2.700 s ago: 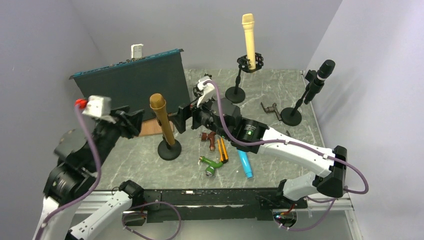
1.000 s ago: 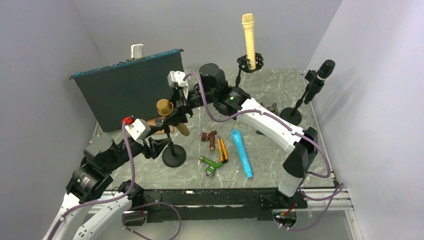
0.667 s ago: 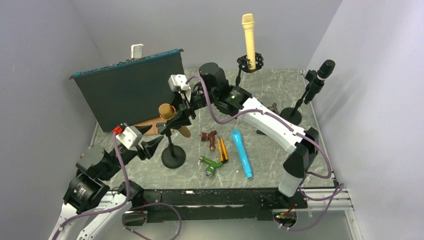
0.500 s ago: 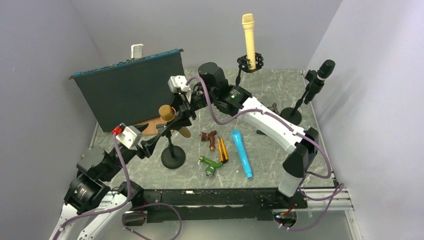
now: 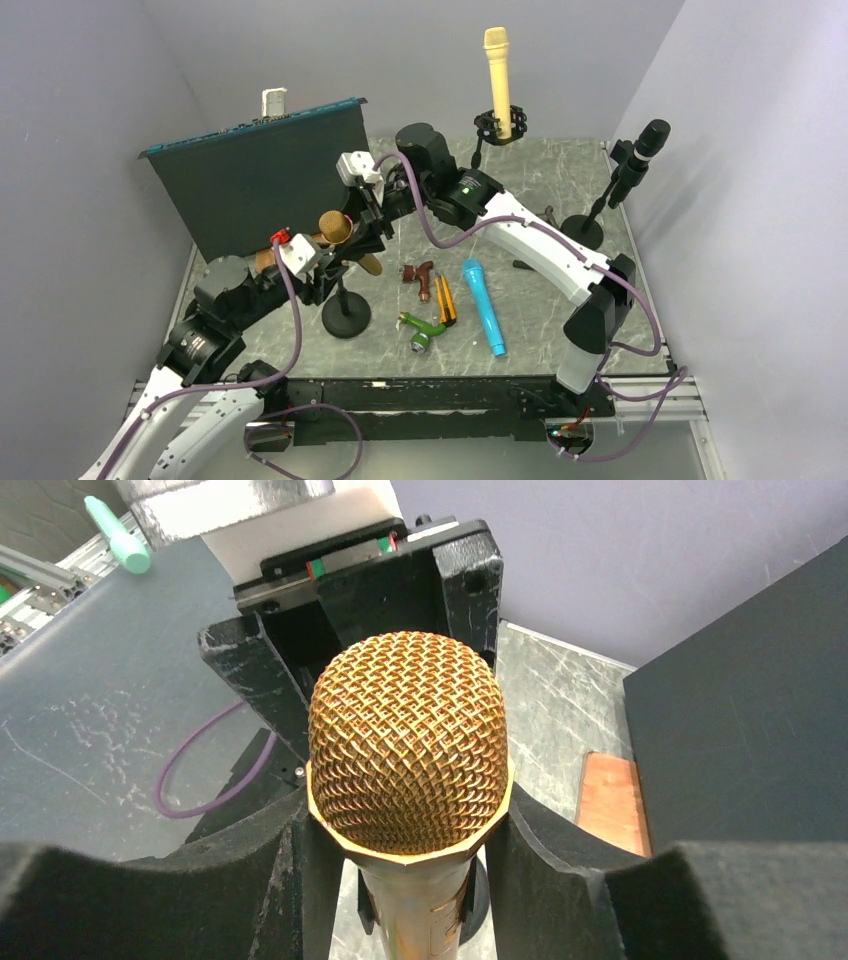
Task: Remove the microphone from the stand
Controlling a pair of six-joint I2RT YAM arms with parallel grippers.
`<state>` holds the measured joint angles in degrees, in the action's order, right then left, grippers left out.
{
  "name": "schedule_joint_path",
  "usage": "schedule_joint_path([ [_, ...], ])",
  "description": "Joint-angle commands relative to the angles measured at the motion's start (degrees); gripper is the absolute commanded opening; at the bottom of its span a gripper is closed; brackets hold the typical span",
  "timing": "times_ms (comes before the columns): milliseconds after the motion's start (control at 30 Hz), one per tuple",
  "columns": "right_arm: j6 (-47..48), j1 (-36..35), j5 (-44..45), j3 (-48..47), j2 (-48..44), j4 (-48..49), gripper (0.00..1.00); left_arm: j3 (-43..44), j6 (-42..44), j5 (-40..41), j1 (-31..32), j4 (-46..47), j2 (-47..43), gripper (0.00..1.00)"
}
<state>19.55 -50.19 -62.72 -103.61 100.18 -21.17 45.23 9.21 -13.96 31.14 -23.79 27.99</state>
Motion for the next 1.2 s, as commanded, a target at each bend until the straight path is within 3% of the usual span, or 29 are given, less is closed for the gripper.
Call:
schedule_joint_path([
  [0,-0.04,-0.25,-2.34,-0.49,0.4,-2.27,0.0,1.29,0.9,-3.45,-0.26,2.35,1.1,0.54],
  [167,-0.86,-0.26,-2.37,-0.98,0.8,-1.74,0.0,0.09,0.94,-1.31,-0.3,2.53,-0.69,0.35],
  [233,-1.28,-0.21,-2.18,-0.98,1.03,-1.45,0.0,-0.2,1.58,-0.88,-0.37,2.39,-1.11,0.03],
  [267,-1.53,-0.27,-2.02,-0.98,0.94,-1.2,0.0,-0.03,1.74,-0.17,-0.3,1.91,-0.79,0.0],
  [500,-5.88,-0.2,4.45,1.11,-1.56,4.78,0.0,-0.44,1.84,0.65,-0.3,1.08,0.21,0.0],
  [667,-5.83,-0.17,3.53,0.01,-1.08,3.58,0.0,0.36,1.66,-1.6,-0.3,-0.1,-0.31,0.0],
  [700,-5.84,-0.12,3.34,-0.19,-0.72,3.27,0.0,0.91,1.44,-1.38,-0.26,-0.64,-0.29,0.1],
  [767,-5.84,-0.18,2.58,-0.68,-0.16,2.82,0.0,1.78,0.99,-0.2,-0.3,-1.28,-0.74,0.48],
  [800,-5.98,-0.17,2.32,-0.7,-0.02,2.87,0.0,2.01,0.86,0.07,-0.29,-1.5,-1.08,0.55],
  [867,-6.26,-0.1,2.08,-0.27,-0.19,3.47,0.0,2.84,0.82,0.24,-0.35,-2.42,-1.35,0.59],
  [1167,-5.58,-0.14,2.01,-0.53,0.13,2.55,0.0,5.76,0.79,-2.21,-0.31,-4.69,-1.22,0.58],
])
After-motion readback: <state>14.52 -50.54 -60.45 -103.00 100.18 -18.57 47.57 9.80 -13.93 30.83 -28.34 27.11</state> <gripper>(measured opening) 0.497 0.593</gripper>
